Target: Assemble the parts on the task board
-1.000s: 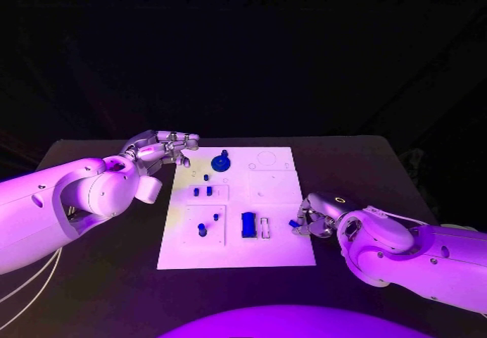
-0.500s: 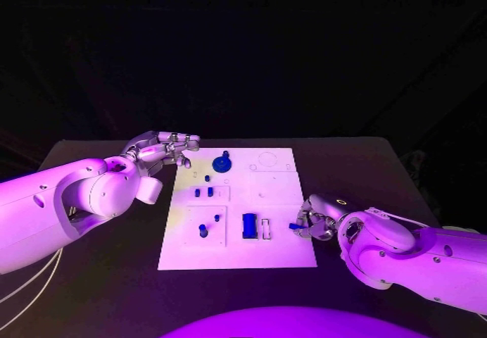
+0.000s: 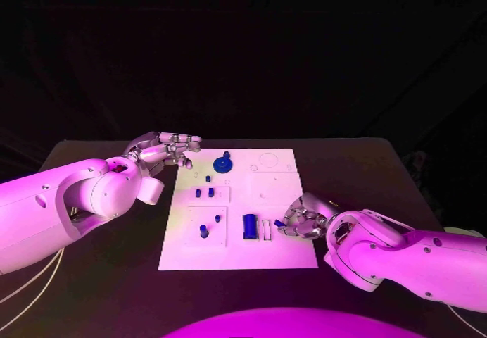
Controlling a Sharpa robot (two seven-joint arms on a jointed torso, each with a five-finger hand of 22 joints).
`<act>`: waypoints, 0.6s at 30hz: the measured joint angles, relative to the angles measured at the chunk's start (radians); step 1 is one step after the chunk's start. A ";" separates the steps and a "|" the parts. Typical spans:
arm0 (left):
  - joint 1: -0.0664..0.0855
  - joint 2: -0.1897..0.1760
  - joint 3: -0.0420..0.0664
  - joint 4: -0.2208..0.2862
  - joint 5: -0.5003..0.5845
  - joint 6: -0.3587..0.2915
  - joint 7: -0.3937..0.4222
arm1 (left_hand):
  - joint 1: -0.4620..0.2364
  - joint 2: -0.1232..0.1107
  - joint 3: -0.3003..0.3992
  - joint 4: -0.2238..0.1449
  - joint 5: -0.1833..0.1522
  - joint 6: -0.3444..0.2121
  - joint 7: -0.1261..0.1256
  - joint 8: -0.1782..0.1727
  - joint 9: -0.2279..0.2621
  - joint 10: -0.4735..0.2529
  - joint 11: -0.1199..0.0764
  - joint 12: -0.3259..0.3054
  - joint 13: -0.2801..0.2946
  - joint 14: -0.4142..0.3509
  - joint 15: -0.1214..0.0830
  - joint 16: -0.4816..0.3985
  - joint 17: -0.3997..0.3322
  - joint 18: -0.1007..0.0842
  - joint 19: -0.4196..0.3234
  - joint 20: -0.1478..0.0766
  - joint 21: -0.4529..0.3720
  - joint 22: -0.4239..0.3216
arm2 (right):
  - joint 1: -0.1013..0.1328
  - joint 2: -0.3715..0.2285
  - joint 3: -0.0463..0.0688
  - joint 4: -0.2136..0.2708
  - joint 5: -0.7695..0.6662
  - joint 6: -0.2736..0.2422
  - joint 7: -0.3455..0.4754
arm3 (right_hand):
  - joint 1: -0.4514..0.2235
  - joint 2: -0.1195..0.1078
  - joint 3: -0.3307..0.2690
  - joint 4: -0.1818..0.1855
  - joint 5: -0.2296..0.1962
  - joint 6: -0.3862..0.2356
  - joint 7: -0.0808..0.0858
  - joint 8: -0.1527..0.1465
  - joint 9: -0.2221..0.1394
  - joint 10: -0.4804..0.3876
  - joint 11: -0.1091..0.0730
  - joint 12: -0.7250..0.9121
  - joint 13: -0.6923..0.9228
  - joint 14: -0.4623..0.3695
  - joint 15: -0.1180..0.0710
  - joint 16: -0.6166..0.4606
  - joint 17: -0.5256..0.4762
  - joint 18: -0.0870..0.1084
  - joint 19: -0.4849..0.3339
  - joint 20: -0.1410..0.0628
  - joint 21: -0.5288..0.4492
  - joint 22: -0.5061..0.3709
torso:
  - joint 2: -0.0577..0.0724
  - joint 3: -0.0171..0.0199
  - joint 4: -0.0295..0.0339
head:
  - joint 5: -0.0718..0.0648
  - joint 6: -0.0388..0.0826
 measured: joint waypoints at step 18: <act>0.000 0.002 0.000 0.002 0.000 0.003 0.000 | 0.000 0.000 0.000 0.000 0.000 0.000 0.000 0.000 0.000 0.000 0.000 0.000 0.000 0.000 0.000 0.000 0.000 0.000 0.000 0.000 0.000 0.000 | 0.000 0.073 0.000 -0.041 0.098 -0.016 0.029 | -0.045 -0.005 0.038 0.039 -0.008 0.000 0.000 0.005 0.000 0.007 -0.001 0.009 -0.040 0.000 0.000 0.000 0.000 0.000 0.000 0.000 0.000 0.000 | 0.001 0.0005 -0.0001 | 0.002 -0.002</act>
